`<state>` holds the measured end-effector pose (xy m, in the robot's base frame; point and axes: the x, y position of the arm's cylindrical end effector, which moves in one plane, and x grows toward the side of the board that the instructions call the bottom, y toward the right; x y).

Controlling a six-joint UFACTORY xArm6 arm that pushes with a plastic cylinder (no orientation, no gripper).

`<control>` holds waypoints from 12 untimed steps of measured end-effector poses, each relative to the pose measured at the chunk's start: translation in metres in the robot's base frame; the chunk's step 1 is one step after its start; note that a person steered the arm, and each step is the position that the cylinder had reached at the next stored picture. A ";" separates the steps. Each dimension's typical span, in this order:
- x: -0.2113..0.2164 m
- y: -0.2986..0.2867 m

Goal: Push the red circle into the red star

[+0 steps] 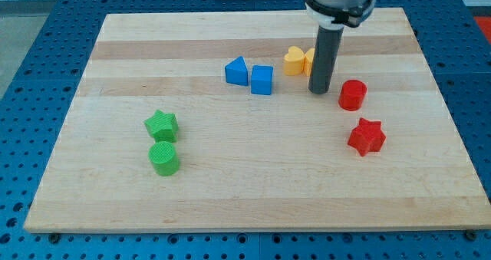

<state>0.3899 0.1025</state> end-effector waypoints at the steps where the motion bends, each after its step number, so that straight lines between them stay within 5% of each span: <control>1: -0.006 0.025; 10: 0.053 0.048; 12: 0.004 0.063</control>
<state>0.3944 0.1660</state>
